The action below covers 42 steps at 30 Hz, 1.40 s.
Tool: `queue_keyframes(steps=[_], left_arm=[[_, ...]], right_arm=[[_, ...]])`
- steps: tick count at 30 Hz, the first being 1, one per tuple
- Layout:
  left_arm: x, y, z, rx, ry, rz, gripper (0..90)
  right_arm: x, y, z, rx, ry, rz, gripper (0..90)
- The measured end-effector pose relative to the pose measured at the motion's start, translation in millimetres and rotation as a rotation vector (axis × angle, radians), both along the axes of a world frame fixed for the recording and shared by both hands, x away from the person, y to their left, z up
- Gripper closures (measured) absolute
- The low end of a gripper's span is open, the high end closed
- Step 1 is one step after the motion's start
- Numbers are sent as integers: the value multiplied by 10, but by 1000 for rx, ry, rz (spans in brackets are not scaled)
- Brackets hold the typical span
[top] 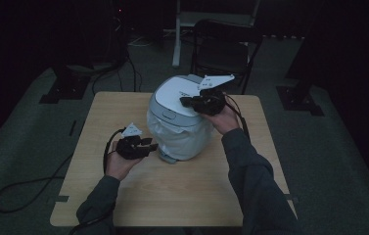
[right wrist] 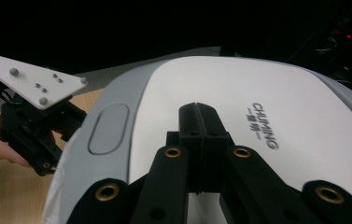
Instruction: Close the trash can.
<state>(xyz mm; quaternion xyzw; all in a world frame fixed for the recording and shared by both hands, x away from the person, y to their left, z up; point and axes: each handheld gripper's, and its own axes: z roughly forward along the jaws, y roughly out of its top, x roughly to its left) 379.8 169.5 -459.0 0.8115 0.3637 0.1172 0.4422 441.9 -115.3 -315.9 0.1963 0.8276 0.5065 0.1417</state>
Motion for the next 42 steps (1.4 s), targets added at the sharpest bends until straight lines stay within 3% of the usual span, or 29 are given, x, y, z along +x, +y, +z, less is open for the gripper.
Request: queue_keyframes(steps=[28, 40, 42], left_arm=[[-15, -27, -69, -1, 13, -5, 597], [-17, -12, -76, -6, 14, 1, 597], [-17, -5, -75, -6, 14, 1, 597]], right_arm=[[-82, 205, -33, -21, 12, 57, 900], [-122, 236, -17, -49, -28, 37, 900], [-136, 191, 3, -21, -41, 12, 900]])
